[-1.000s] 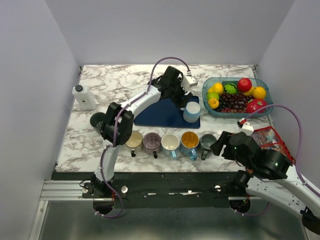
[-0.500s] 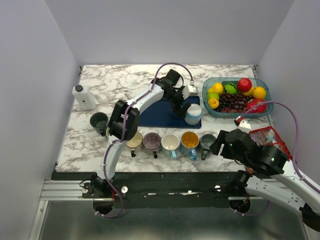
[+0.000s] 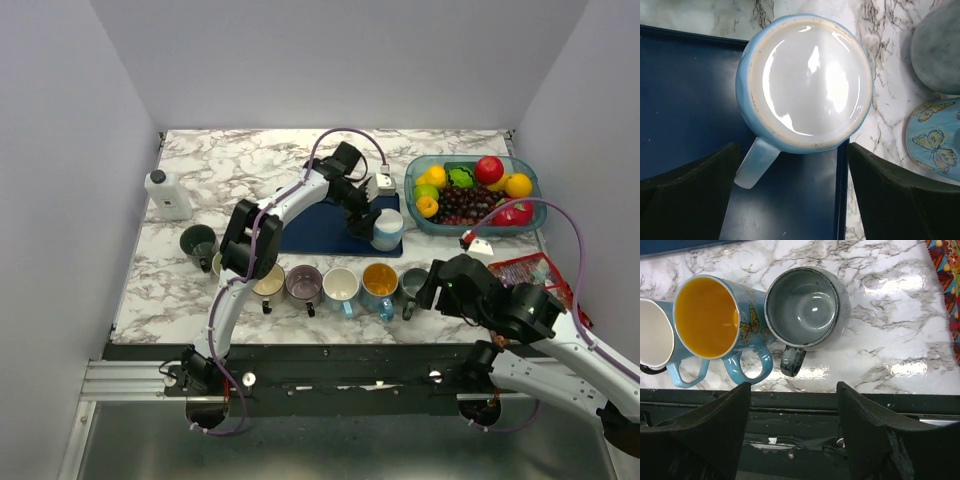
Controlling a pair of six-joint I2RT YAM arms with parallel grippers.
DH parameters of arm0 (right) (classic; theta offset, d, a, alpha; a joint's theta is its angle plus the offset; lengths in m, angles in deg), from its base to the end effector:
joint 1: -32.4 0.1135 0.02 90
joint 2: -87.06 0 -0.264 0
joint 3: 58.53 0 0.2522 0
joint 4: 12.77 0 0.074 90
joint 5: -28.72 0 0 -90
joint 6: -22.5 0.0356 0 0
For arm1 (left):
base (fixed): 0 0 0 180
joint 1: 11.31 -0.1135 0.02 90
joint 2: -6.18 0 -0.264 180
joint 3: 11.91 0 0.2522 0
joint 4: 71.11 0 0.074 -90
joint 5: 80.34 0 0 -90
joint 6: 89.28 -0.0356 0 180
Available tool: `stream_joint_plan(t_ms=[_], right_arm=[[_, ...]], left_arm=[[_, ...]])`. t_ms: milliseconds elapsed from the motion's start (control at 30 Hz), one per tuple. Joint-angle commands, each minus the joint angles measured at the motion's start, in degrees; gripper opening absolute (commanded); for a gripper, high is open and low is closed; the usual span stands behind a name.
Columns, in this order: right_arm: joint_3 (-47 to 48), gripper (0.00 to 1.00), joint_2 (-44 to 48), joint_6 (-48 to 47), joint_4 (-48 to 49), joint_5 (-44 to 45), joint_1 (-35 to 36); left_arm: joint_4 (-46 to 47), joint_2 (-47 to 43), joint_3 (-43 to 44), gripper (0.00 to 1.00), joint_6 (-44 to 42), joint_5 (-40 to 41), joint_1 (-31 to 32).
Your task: Turn the mug right side up
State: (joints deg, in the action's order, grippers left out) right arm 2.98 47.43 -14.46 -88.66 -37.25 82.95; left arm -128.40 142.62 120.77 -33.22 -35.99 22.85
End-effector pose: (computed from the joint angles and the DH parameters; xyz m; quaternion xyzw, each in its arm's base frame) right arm 0.0832 0.0783 0.2897 0.0845 0.9286 0.1150 0.3425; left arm 0.4084 -0.3079 0.1924 0.5800 0.6851 -0.3760 0.2297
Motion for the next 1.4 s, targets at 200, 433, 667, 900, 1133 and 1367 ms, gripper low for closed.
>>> stream_joint_plan(t_ms=[200,433,667,900,1133,1367], right_arm=[[0.51,0.76,-0.18,0.4,2.19,-1.53,-0.18],[-0.2,0.76,0.96,0.75,2.19,-1.09,-0.18],[-0.55,0.76,0.35,0.67,2.27,-1.09,-0.1],[-0.72,0.76,-0.26,0.49,2.89,-1.09,-0.09],[-1.43,0.76,-0.79,0.49,3.94,-1.27,-0.18],[-2.04,0.76,-1.41,0.31,4.65,-1.88,-0.18]], left_arm=[[1.34,-0.03,-2.28,0.57,2.73,7.06,0.04],[2.31,-1.09,-2.98,0.35,3.43,7.07,0.04],[1.43,-2.06,-3.16,0.56,2.82,7.06,0.13],[1.95,-3.2,-3.6,0.72,2.99,7.59,0.39],[7.4,-3.99,-3.77,0.77,11.43,20.68,1.88],[7.05,-3.55,-4.57,0.77,13.89,22.62,3.46]])
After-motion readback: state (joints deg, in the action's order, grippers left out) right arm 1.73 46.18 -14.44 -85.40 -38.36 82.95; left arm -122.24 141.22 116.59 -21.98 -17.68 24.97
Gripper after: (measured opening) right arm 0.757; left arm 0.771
